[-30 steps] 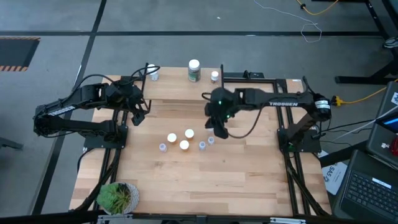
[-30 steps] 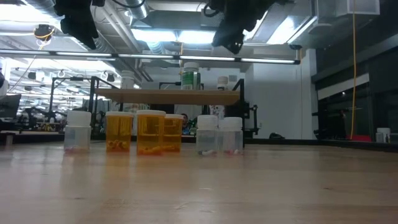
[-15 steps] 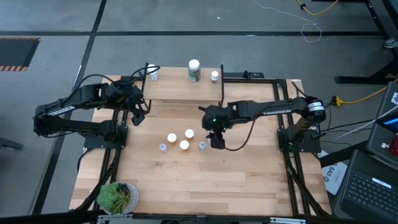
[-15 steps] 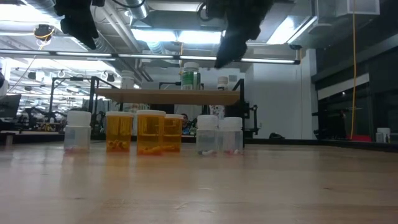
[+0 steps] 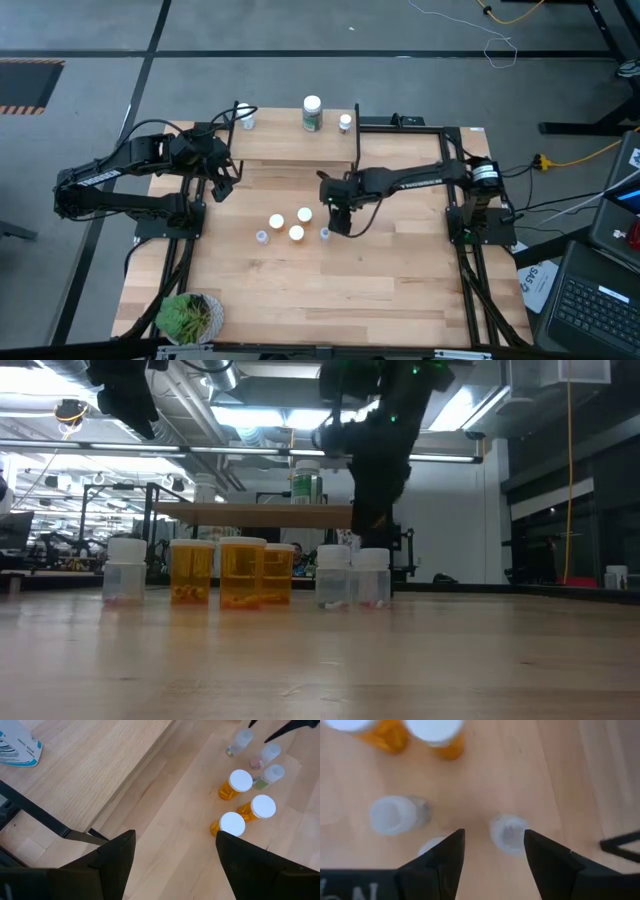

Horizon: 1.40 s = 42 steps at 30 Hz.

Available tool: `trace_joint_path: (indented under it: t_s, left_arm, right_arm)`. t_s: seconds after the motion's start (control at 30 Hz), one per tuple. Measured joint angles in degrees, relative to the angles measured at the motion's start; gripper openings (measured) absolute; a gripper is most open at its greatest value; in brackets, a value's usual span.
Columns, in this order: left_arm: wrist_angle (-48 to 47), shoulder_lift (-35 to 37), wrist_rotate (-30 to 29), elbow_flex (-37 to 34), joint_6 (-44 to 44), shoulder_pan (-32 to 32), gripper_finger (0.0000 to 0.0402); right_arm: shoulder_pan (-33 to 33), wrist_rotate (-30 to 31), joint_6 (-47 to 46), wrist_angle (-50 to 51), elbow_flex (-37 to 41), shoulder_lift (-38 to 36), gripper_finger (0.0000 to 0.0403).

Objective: Pick and place medicine bottles onto shelf by color
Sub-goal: Put the transparent pill bottle on the shelf

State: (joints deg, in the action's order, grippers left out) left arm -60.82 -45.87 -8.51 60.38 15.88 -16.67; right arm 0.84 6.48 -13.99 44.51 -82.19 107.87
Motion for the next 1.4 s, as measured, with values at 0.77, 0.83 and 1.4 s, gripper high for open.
trace_joint_path:
  t_s: [0.77,0.83,1.4]
  left_arm:
    - [0.0,0.0,0.0,0.0,0.0,0.0,0.0271]
    - [0.0,0.0,0.0,0.0,0.0,0.0,0.0271]
    - [0.1,0.0,0.0,0.0,0.0,0.0,0.0271]
  right_arm:
    - [0.4,4.5,-7.6,0.1,0.0,0.1,0.0204]
    - [0.5,4.5,-9.4,0.0,0.0,0.2,0.0204]
    - [0.5,8.5,-21.8,-0.2,0.0,2.9,0.0204]
